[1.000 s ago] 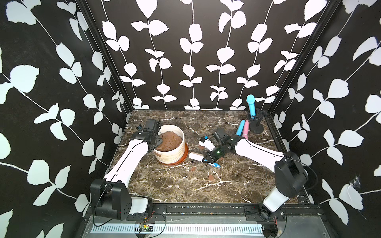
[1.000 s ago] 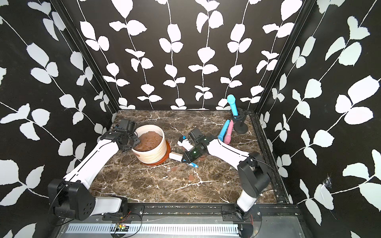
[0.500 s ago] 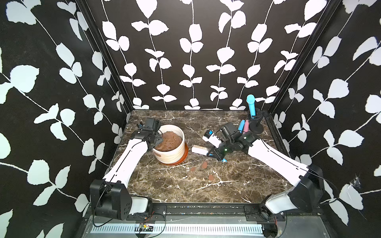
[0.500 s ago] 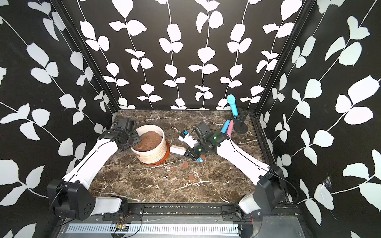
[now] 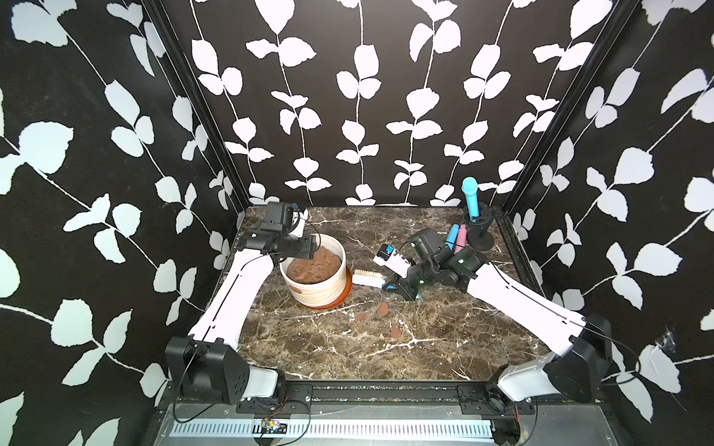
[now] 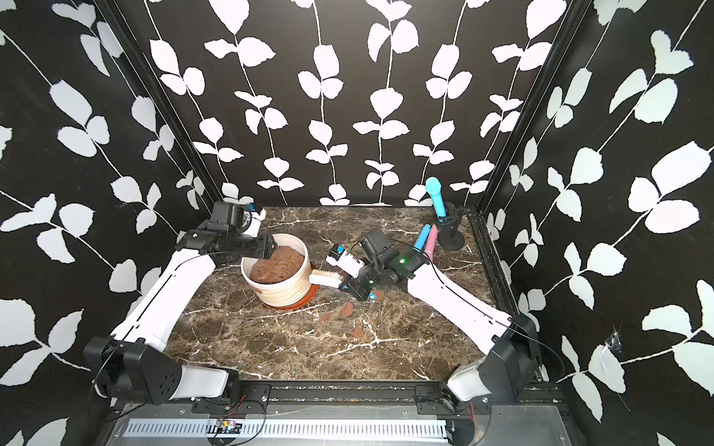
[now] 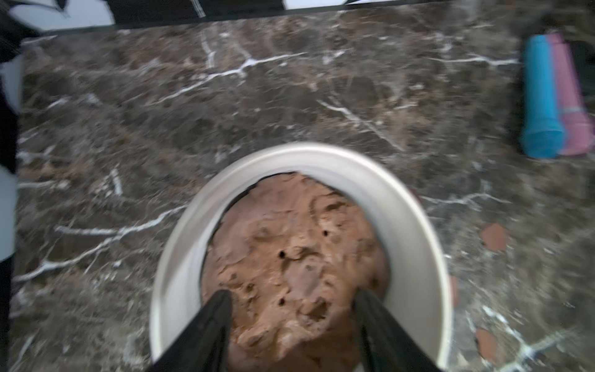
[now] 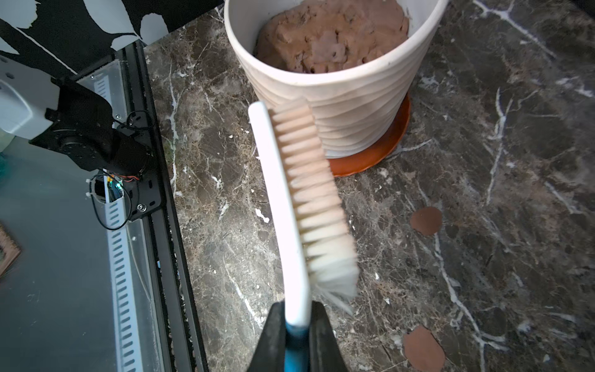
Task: Scrub the dried mud off the ceramic pot
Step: Rotate the pot on the tray.
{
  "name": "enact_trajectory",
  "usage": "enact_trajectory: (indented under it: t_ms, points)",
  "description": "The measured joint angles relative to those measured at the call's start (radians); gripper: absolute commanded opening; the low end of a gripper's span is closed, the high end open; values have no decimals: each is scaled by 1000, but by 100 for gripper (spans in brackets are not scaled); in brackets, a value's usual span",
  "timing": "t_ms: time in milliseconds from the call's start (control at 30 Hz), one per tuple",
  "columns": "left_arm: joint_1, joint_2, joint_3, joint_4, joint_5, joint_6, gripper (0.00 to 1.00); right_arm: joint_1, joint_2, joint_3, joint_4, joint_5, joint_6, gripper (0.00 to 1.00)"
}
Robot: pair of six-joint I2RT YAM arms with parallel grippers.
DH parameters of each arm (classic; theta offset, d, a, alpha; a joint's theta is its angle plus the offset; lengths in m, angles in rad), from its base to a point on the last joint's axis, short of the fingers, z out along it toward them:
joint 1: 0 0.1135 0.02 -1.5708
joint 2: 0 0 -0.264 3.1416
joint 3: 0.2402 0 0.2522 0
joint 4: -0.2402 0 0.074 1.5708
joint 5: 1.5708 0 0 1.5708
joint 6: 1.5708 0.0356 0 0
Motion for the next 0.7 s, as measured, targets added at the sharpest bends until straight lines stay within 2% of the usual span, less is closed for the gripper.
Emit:
enact_trajectory:
  t_ms: [100, 233, 333, 533, 567, 700]
  points:
    - [-90, 16, 29, -32, 58, 122, 68, -20, -62, -43, 18, 31, 7, 0]
    - [-211, 21, -3, -81, 145, 251, 57, -90, -142, -109, 36, 72, 57, 0]
    - [-220, 55, 6, -123, 150, 291, 54, -135, -172, -142, 45, 85, 86, 0]
    - [-214, 201, 80, -217, 95, 320, 47, -140, -174, -150, 64, 75, 110, 0]
    - [-214, 219, 81, -232, 89, 321, 44, -140, -174, -152, 65, 73, 112, 0]
    - [-214, 245, 81, -268, 79, 308, 19, -140, -174, -158, 66, 69, 118, 0]
